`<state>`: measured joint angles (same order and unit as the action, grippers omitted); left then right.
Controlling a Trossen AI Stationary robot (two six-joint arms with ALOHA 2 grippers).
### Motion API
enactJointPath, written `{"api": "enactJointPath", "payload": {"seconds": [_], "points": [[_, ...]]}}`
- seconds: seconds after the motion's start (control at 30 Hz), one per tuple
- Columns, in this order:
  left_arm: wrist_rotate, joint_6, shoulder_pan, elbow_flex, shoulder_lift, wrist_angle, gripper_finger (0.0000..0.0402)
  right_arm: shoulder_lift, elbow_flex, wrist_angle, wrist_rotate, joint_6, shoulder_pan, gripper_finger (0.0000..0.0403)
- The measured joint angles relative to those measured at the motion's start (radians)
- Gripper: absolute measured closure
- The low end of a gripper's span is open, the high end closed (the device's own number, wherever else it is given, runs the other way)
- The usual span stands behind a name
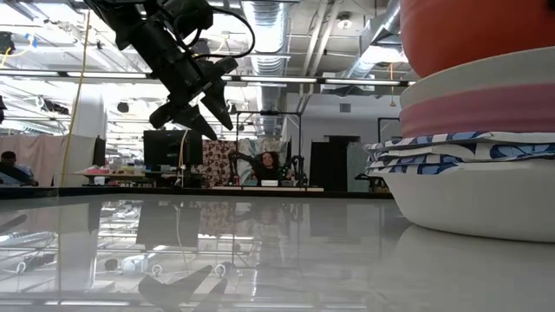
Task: Nest bowls inside each other
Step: Stack the orange bowl on top of the white bowl
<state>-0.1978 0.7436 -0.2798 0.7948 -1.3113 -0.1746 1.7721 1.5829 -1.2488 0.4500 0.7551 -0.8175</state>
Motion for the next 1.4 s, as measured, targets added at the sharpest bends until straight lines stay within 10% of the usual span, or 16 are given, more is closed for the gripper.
{"api": "enactJointPath", "payload": {"seconds": [1.4], "points": [[-0.001, -0.022, 0.000, 0.000, 0.000, 0.000, 0.0223, 0.016, -0.020, 0.055, -0.057, -0.004, -0.023, 0.0394]]}}
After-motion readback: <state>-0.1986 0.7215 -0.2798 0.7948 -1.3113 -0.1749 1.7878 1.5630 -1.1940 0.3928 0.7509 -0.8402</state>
